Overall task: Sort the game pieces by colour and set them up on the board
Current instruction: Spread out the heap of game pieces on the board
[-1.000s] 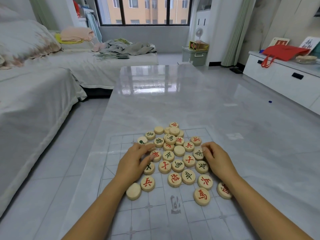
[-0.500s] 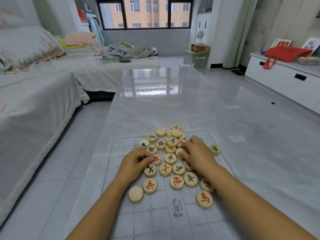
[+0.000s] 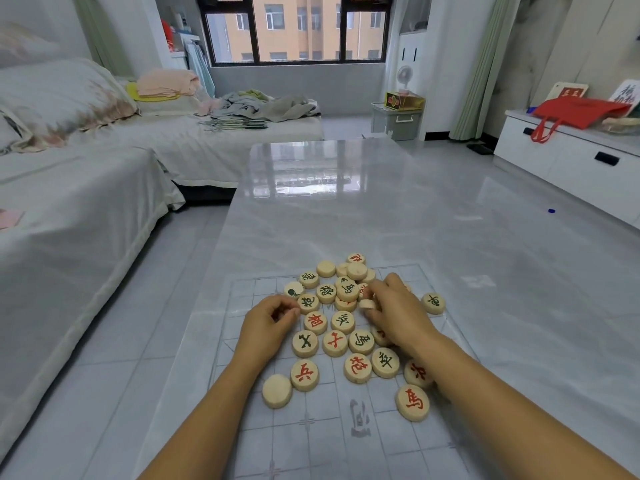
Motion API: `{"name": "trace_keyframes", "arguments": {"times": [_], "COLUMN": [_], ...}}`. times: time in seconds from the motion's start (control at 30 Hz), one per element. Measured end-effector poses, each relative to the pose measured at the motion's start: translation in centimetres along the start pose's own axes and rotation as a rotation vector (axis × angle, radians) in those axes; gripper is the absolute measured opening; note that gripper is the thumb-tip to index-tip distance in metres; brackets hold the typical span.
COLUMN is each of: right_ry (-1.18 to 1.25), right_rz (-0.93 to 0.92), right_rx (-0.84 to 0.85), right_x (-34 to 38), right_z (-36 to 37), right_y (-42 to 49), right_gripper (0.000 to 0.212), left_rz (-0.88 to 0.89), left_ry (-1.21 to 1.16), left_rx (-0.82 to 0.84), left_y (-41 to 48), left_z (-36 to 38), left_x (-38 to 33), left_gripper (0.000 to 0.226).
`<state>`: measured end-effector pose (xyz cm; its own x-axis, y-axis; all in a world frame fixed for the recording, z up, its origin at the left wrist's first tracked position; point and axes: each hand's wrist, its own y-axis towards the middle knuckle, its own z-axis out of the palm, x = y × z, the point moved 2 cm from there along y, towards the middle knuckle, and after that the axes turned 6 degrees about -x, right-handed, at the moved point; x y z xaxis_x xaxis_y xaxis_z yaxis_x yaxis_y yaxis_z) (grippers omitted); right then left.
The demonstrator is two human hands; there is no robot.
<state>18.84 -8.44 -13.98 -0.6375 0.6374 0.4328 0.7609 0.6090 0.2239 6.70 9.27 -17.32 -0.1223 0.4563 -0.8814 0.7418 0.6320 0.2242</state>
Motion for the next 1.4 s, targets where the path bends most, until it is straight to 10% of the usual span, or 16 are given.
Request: {"name": "trace_keyframes", "arguments": {"times": [0.53,0.87,1.27,1.4], "right_ry": [-0.025,-0.163,-0.057,-0.180], "right_rz": [-0.108,0.147,0.047,0.117], "right_rx": [-0.042,-0.078,-0.017,0.062], "right_x": [1.3,-4.5,-2.4,-1.7], "right_z": [1.9,-0.6,1.0,2.0], "right_y": [2.2,3.5,5.6,7.6], "right_gripper": [0.040,0.032,0.040,0.033], "left_rz": [-0.022,0.298,0.088,0.003], "left_ry": [0.024,0.451,0.131,0.047], "left_rx": [-0.033,0.275,-0.056,-0.135], "left_y": [0.0,-0.5,-0.2,0.0], "left_z": [0.0,1.4,-0.2,-0.7], "left_x": [-0.3,-0.5,-0.5,0.0], "left_gripper": [0.008,0.074,0.009,0.026]}}
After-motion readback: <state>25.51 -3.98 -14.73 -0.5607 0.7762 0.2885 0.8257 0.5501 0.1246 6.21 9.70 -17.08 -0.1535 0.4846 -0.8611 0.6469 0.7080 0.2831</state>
